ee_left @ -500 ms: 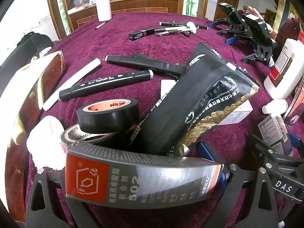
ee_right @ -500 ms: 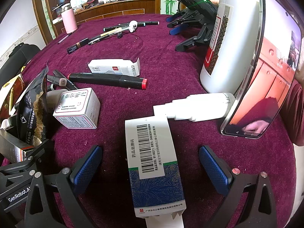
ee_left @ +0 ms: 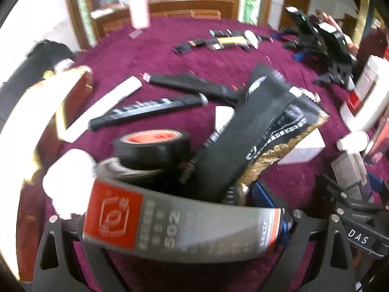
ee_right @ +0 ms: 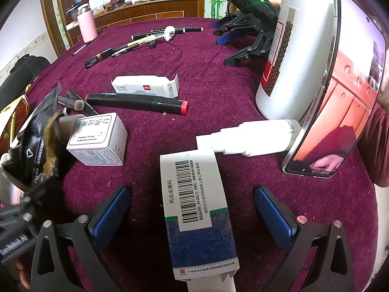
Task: Organize objects
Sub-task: 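Move the right tool toward the black snack bag while the left holds the glue pack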
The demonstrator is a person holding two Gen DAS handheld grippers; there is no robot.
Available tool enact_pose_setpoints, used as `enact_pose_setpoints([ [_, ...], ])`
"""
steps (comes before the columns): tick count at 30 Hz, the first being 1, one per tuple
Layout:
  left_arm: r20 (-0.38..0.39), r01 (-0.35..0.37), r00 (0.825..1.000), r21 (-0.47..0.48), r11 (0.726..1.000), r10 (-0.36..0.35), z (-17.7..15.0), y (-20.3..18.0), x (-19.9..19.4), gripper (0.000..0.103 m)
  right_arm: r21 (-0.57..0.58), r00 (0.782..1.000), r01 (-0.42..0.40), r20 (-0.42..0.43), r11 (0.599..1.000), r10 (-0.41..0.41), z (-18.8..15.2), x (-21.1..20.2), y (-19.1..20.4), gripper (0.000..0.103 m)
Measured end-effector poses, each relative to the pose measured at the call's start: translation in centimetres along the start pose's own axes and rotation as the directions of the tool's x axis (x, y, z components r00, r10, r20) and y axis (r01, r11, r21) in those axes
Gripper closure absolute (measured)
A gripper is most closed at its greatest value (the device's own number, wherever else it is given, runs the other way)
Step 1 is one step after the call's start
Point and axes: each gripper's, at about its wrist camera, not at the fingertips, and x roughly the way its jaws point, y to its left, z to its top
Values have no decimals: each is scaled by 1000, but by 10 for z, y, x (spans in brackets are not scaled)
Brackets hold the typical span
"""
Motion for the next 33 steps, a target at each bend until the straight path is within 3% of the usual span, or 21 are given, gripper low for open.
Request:
enact_pose_setpoints([
  [4, 118, -23, 993, 92, 995, 12, -6, -1, -44, 7, 21, 999, -24, 26, 999, 23, -5, -13, -2, 0],
  [9, 223, -84, 974, 149, 985, 49, -7, 13, -82, 7, 17, 973, -104, 210, 994, 98, 2, -63, 2, 0],
  [13, 231, -99, 970, 92, 991, 75, 0, 36, -86, 6, -36, 950, -133, 280, 990, 138, 1, -82, 15, 0],
  [20, 188, -99, 978, 16, 995, 94, -7, 64, -75, 6, -134, 939, -170, 279, 976, 201, -2, -85, 41, 0],
  [33, 198, -105, 975, 15, 994, 100, -8, 72, -80, 6, -217, 921, -221, 275, 951, 277, 9, -98, 70, 0],
])
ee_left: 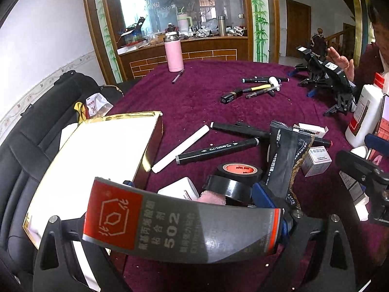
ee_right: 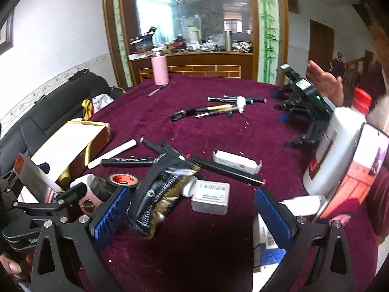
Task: Organize objects
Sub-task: 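Move the right tool toward the black snack bag while the left holds the glue pack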
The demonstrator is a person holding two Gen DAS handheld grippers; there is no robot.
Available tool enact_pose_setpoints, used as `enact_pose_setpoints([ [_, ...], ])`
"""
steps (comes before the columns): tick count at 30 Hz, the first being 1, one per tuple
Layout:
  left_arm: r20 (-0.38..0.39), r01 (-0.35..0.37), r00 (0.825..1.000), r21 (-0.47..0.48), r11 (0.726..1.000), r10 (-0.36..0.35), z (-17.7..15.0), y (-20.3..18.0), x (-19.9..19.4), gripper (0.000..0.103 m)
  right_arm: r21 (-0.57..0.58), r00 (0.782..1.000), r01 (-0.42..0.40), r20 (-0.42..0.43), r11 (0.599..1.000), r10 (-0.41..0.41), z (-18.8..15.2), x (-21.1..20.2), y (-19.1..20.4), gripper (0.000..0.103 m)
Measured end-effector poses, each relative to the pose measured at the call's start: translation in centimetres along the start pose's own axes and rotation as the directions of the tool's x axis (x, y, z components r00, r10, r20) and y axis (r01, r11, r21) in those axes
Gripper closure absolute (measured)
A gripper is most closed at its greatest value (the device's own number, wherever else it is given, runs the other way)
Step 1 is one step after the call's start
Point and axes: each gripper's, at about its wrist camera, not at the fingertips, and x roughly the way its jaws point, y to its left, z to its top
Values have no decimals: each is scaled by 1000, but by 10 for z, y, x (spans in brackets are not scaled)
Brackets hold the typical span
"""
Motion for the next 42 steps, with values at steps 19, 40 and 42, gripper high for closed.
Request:
enact_pose_setpoints([
  [19, -20, -7, 1000, -9, 1000, 6, -2, 11, 2, 6, -21, 997, -63, -34, 998, 62, 10, 8, 5, 0],
  [40, -37, 10, 999, -3, 1000, -10, -7, 9, 10, 6, -7, 996, -68, -55, 998, 67, 4, 13, 8, 0],
  [42, -38, 13, 999, -5, 1000, -13, -8, 10, 11, 6, -5, 995, -78, -65, 997, 78, 2, 15, 9, 0],
])
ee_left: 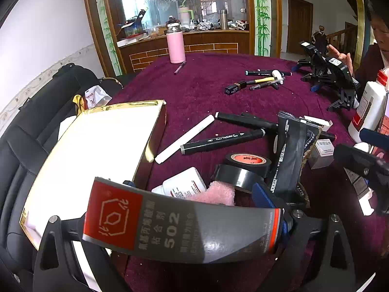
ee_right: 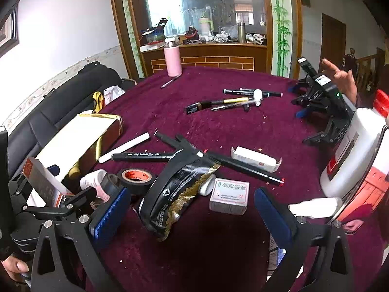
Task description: Organize objects
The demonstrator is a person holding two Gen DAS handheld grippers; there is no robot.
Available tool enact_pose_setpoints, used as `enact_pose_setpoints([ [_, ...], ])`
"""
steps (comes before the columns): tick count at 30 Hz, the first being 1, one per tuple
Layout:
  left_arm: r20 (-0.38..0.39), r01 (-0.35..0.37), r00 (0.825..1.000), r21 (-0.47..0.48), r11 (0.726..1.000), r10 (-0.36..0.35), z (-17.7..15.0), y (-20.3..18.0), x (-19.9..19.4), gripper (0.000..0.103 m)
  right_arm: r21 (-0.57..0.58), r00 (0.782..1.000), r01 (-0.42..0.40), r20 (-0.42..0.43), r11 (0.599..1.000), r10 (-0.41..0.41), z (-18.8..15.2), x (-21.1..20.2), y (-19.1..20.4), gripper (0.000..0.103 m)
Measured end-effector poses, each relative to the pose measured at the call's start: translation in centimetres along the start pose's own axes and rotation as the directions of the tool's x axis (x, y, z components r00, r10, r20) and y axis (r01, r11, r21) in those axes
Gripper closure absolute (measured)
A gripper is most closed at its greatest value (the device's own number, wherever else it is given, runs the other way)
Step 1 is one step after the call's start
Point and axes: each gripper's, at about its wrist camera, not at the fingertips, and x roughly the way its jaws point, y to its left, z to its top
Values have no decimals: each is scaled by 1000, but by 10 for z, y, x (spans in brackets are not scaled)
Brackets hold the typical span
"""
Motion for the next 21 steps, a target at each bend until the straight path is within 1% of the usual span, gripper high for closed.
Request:
enact_pose_setpoints([
  [5, -1, 8, 1000, 0, 1000, -8, -2, 2, 0, 6, 1, 999, -22, -32, 1000, 22, -4, 7, 4, 2],
  [9, 3, 27, 1000, 4, 1000, -27, -3, 5, 0, 6, 7, 999, -16, -38, 1000, 17, -3, 9, 4, 3],
  [11, 0, 41, 999, 9, 999, -41, -4, 5, 1, 6, 13, 999, -16, -40, 1000, 16, -2, 11, 4, 4],
  [12, -5, 53, 999, 12, 999, -53, -4, 4, 3, 6, 17, 999, -21, -46, 1000, 22, -2, 13, 4, 7],
  [15, -17, 79, 997, 17, 997, -79, -3, 0, 6, 6, 47, 994, -66, -82, 997, 70, 1, 25, 4, 16],
  [16, -18, 86, 996, 18, 996, -86, -2, -1, 7, 6, 66, 990, -85, -103, 994, 92, 2, 31, 4, 17],
  [18, -20, 94, 995, 18, 995, -94, -2, -3, 7, 6, 119, 979, -131, -140, 984, 148, 4, 47, 3, 18],
  [21, -21, 100, 995, 20, 995, -100, -3, -2, 7, 6, 174, 965, -152, -185, 973, 184, 5, 71, 5, 18],
])
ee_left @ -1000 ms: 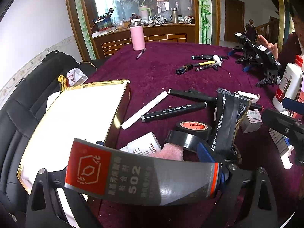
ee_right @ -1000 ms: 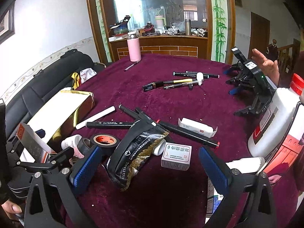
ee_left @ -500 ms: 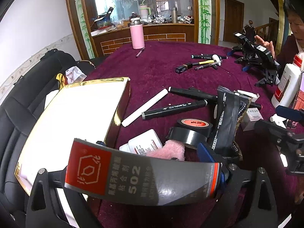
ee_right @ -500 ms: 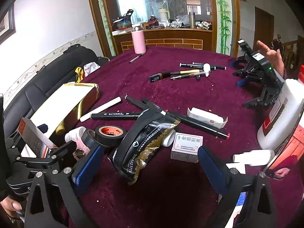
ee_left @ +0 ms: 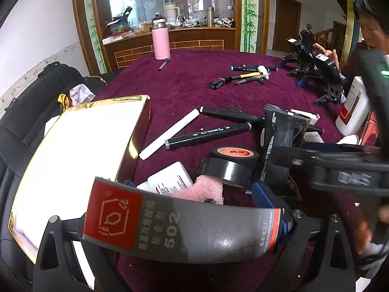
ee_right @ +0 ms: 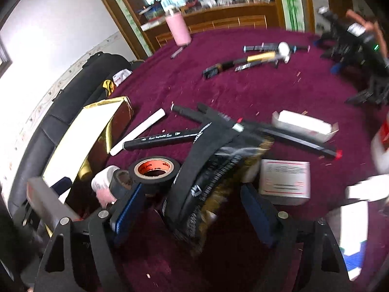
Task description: Organize objects
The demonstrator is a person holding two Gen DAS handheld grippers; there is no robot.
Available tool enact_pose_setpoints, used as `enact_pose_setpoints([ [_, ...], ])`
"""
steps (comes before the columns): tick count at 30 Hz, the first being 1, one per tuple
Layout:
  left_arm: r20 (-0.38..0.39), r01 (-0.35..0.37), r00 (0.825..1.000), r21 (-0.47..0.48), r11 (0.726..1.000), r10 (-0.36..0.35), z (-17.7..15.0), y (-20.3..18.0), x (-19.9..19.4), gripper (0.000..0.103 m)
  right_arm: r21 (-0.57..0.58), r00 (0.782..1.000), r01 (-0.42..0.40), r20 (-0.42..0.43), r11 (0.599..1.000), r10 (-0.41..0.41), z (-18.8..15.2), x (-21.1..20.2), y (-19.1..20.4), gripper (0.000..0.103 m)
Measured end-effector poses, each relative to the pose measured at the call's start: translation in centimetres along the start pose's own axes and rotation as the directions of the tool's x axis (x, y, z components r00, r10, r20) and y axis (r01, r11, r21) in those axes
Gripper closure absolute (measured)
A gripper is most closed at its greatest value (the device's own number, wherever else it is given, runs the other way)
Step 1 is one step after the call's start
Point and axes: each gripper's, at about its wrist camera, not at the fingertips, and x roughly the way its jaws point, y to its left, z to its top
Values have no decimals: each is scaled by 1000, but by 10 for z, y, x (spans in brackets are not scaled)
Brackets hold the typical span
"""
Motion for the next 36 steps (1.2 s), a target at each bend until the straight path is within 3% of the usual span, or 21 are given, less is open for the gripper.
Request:
enact_pose_setpoints([
  [2, -1, 4, 1000, -2, 1000, -4, 0, 2, 0, 6, 30, 1000, 12, -24, 999, -11, 2, 14, -2, 22],
  [4, -1, 13, 1000, 0, 1000, -13, 1, 3, 0, 6, 49, 999, 17, -37, 999, -15, 2, 24, -5, 53],
  [7, 9, 34, 999, 30, 999, -35, 5, -1, -1, 6, 61, 1000, -6, -16, 998, 7, -1, 22, -10, 61],
  [14, -22, 53, 999, 153, 987, -50, 14, -22, 16, 7, 52, 997, -8, 78, 999, 4, 1, -13, -17, 62],
  [22, -43, -24, 998, 302, 953, 39, 12, -46, 42, 8, 79, 994, -43, 100, 996, 35, -2, -22, -23, 61],
  [23, -32, -33, 998, 309, 950, 45, 11, -48, 41, 18, 79, 994, -44, 104, 996, 35, -2, -23, -24, 61],
  [24, -24, -25, 999, 308, 951, 34, 10, -48, 39, 46, 79, 994, -44, 106, 996, 35, -2, -24, -25, 61],
  [26, -1, -42, 999, 278, 960, 44, 13, -44, 32, 90, 82, 993, -46, 111, 996, 37, -2, -25, -27, 61],
  [27, 7, -38, 999, 259, 965, 37, 16, -39, 29, 93, 85, 993, -48, 112, 995, 38, -2, -25, -28, 61],
  [29, -31, 37, 999, 187, 982, -31, 21, -26, 28, 94, 89, 993, -50, 112, 995, 40, -2, -25, -29, 61],
  [36, -65, 95, 994, 122, 988, -87, 15, -6, 26, 94, 97, 992, -48, 117, 994, 37, -4, -26, -33, 61],
])
